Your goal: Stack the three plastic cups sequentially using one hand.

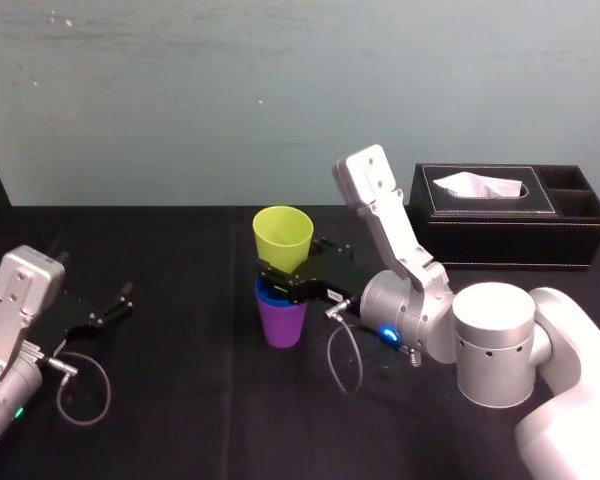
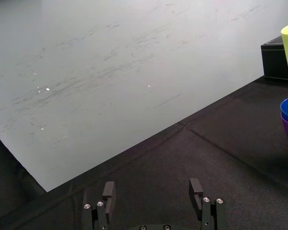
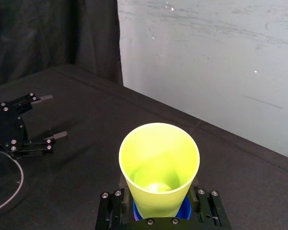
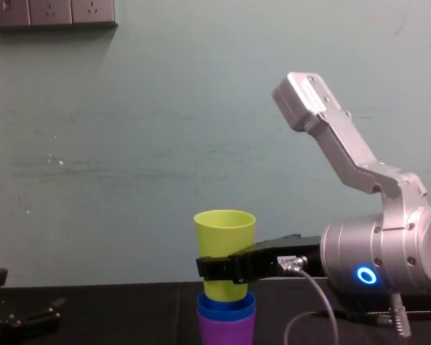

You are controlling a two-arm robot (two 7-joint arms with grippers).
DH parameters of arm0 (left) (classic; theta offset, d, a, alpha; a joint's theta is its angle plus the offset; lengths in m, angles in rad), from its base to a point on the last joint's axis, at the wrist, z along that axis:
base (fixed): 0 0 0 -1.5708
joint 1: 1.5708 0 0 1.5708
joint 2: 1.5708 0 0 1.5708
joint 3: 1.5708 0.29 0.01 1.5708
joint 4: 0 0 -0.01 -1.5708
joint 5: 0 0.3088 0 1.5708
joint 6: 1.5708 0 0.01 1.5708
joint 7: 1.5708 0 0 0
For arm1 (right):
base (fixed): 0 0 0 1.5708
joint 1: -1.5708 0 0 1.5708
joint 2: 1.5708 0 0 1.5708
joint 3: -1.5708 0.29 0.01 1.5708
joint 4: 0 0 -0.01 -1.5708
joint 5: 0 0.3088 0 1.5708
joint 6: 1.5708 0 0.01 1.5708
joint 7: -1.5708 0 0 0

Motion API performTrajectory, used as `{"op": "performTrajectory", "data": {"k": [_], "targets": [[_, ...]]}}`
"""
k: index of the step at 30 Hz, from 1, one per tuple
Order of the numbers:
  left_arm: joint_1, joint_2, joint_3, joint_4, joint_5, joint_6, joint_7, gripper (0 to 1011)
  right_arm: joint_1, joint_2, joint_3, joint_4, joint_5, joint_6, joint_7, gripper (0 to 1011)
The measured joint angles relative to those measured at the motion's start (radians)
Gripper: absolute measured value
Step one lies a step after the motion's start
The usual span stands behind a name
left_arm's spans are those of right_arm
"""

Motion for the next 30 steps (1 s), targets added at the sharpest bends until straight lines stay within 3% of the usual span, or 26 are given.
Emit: {"op": "performTrajectory", "data": {"k": [30], "targets": [[0.000,0.000,0.000,0.000,0.000,0.000,0.000,1000,0.001,-0.016,0.007,0.036,-0.012,-0.012,-0.003,697]]}}
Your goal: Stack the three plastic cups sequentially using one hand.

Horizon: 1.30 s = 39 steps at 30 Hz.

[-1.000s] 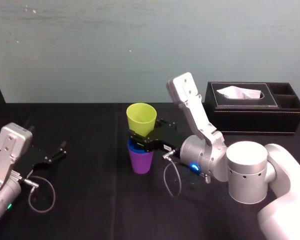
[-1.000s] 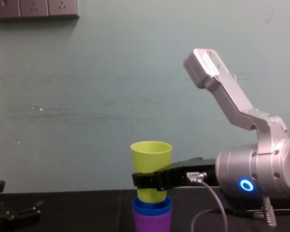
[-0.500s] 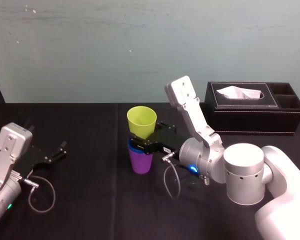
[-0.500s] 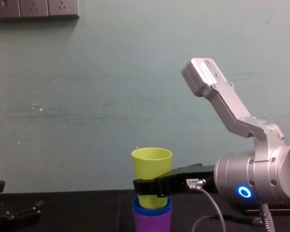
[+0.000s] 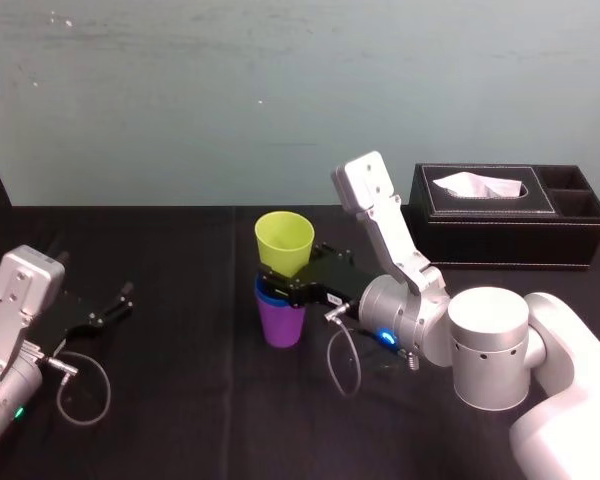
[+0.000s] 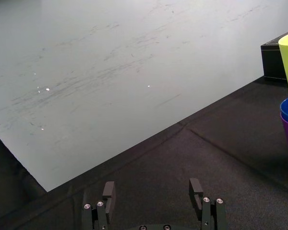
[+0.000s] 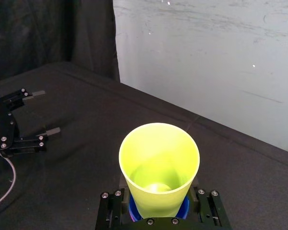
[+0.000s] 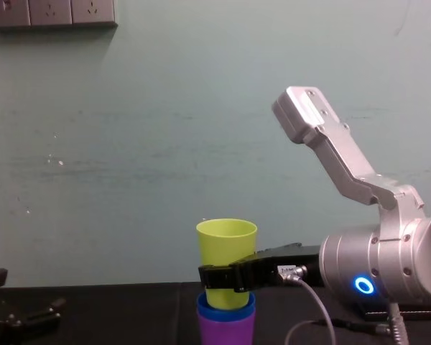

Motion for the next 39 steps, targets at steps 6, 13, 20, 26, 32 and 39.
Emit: {"op": "performTrajectory", "data": {"k": [6,13,20,26,32,39], "targets": [[0.000,0.000,0.000,0.000,0.000,0.000,0.000,1000,0.001,-0.003,-0.001,0.006,0.000,-0.003,0.001,697],[0.000,0.000,0.000,0.000,0.000,0.000,0.000,1000,0.005,-0.006,-0.003,0.023,0.000,-0.006,0.003,697],[0.000,0.000,0.000,0.000,0.000,0.000,0.000,1000,0.006,-0.008,-0.007,0.034,-0.002,-0.009,0.004,697],[0.000,0.000,0.000,0.000,0.000,0.000,0.000,1000,0.008,-0.008,-0.008,0.036,-0.002,-0.010,0.008,697],[0.000,0.000,0.000,0.000,0.000,0.000,0.000,1000,0.008,-0.008,-0.008,0.035,-0.002,-0.010,0.007,728],[0.000,0.000,0.000,0.000,0.000,0.000,0.000,1000,0.007,-0.008,-0.007,0.033,-0.002,-0.009,0.006,904]]}}
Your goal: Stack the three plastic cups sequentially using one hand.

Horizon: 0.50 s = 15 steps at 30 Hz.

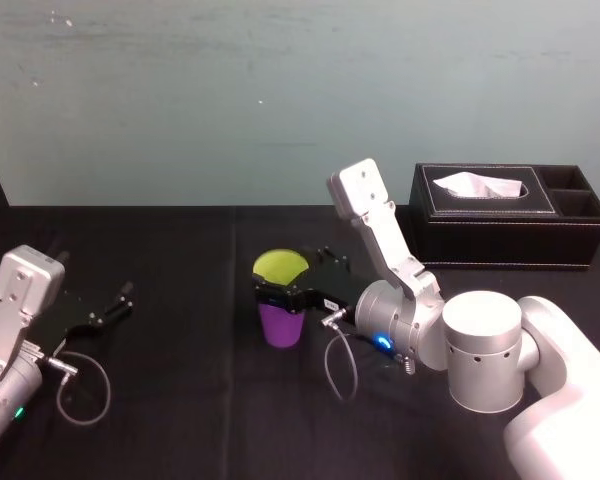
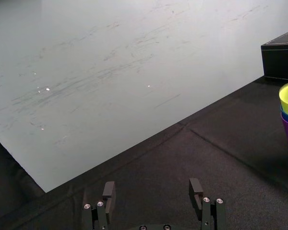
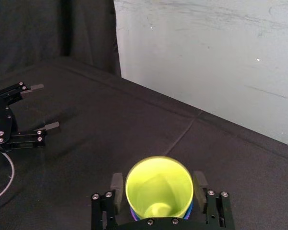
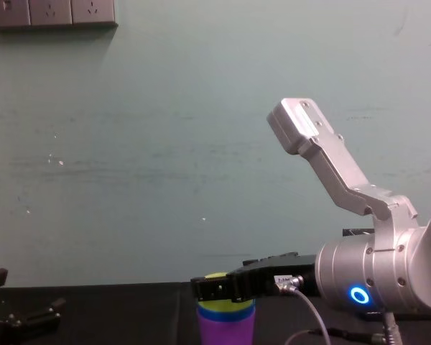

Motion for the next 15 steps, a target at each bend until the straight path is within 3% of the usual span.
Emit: {"op": "performTrajectory", "data": {"k": [5,15], "targets": [[0.000,0.000,0.000,0.000,0.000,0.000,0.000,1000,0.000,0.000,0.000,-0.001,0.000,0.001,0.000,1004],[0.000,0.000,0.000,0.000,0.000,0.000,0.000,1000,-0.006,0.001,0.003,-0.010,0.000,-0.004,-0.004,1004]]}}
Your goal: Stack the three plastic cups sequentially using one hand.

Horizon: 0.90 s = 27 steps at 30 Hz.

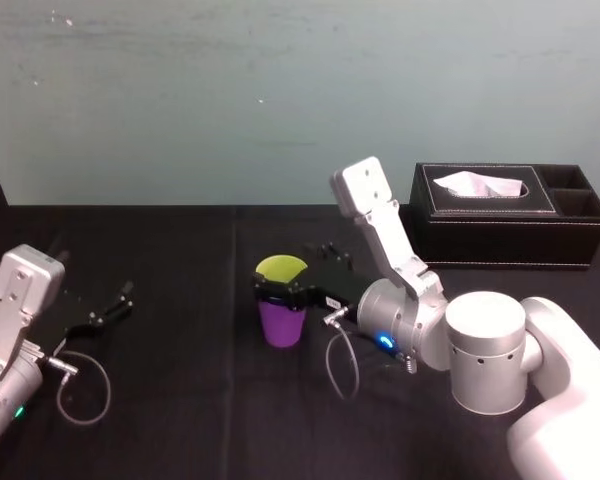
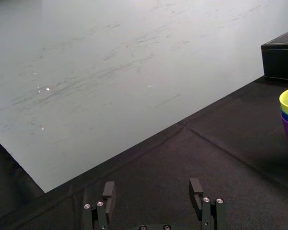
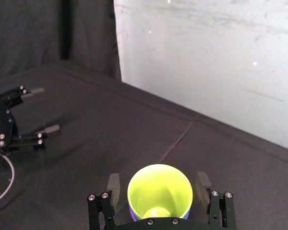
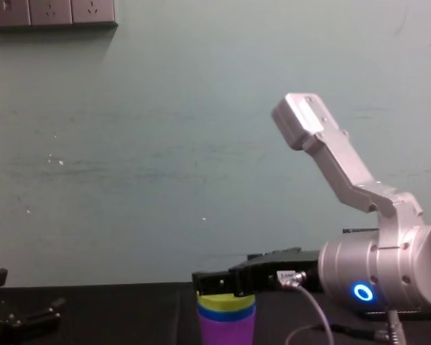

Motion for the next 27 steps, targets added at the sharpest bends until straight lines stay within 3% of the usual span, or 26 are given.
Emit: {"op": "performTrajectory", "data": {"k": [14,21,27], "targets": [[0.000,0.000,0.000,0.000,0.000,0.000,0.000,1000,-0.087,0.014,0.075,-0.098,0.017,-0.136,-0.062,1004],[0.000,0.000,0.000,0.000,0.000,0.000,0.000,1000,-0.169,0.006,0.135,-0.141,0.001,-0.184,-0.149,1004],[0.000,0.000,0.000,0.000,0.000,0.000,0.000,1000,-0.222,-0.016,0.172,-0.134,-0.029,-0.223,-0.221,1004]]}}
